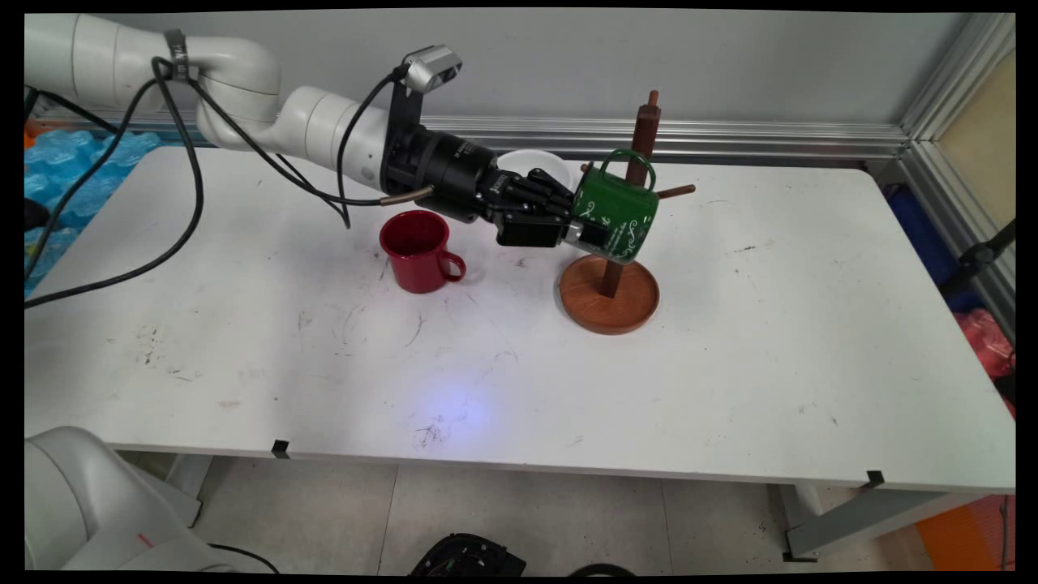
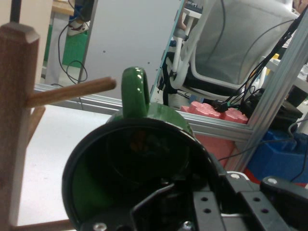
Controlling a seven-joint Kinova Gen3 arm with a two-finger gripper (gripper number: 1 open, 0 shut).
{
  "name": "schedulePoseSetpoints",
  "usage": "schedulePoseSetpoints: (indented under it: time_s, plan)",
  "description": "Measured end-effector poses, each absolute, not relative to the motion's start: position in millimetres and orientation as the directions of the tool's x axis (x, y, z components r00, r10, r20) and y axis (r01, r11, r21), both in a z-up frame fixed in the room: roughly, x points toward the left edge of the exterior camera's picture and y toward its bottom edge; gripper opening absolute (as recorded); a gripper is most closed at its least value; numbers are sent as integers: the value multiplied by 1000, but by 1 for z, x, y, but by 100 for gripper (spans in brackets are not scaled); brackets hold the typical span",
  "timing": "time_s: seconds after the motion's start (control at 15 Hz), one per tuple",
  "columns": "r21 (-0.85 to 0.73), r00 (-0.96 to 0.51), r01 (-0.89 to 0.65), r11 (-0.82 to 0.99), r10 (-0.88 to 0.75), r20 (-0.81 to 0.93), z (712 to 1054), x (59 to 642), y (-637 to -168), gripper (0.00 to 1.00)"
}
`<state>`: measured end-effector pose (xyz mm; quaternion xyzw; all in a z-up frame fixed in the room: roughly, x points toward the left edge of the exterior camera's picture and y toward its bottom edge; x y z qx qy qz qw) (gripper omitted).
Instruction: Place the picked object on the table
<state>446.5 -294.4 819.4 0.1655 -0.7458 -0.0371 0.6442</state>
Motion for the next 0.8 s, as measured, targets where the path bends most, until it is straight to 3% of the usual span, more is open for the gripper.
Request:
schedulePoseSetpoints:
  time_s: [0.8]
  plan:
    - [265,-161,-175,948,-293,942,829,469,-279,0]
